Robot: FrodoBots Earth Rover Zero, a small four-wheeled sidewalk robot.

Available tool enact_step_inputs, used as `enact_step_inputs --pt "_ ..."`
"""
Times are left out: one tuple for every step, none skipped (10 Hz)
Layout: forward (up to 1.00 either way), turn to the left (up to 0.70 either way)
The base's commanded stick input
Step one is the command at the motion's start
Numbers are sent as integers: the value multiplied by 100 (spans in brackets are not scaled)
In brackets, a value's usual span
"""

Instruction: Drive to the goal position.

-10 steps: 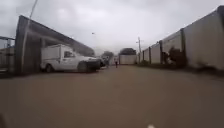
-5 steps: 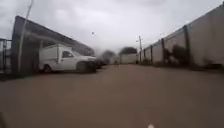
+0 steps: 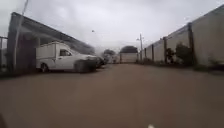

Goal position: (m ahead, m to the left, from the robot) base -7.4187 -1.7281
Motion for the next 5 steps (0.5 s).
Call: enact_step_inputs --pt "70 0" --pt "70 0" --pt "70 0" --pt "70 0" --pt "70 0"
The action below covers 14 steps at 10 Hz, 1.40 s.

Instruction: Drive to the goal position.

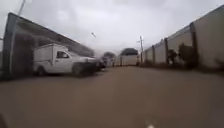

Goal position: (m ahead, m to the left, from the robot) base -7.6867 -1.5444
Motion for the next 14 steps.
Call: enact_step_inputs --pt "70 0" --pt "70 0" --pt "70 0" --pt "70 0" --pt "70 0" --pt "70 0" --pt "70 0" --pt "70 0" --pt "70 0" --pt "70 0" --pt "70 0" --pt "70 0" --pt "70 0" --pt "70 0"
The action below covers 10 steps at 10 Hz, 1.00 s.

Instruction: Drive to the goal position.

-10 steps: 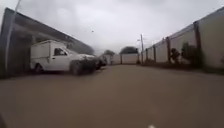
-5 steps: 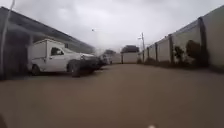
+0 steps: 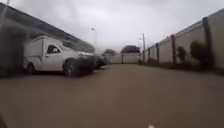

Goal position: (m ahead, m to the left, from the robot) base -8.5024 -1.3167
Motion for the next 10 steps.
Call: enact_step_inputs --pt "70 0" --pt "70 0" --pt "70 0" --pt "70 0" --pt "70 0" --pt "70 0" --pt "70 0" --pt "70 0" --pt "70 0" --pt "70 -3"
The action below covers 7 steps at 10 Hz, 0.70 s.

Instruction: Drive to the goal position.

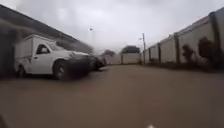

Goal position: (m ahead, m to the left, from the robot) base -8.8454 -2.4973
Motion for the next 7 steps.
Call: enact_step_inputs --pt "70 -2" --pt "70 0" --pt "70 0" --pt "70 0" --pt "70 0" --pt "70 0" --pt "70 0"
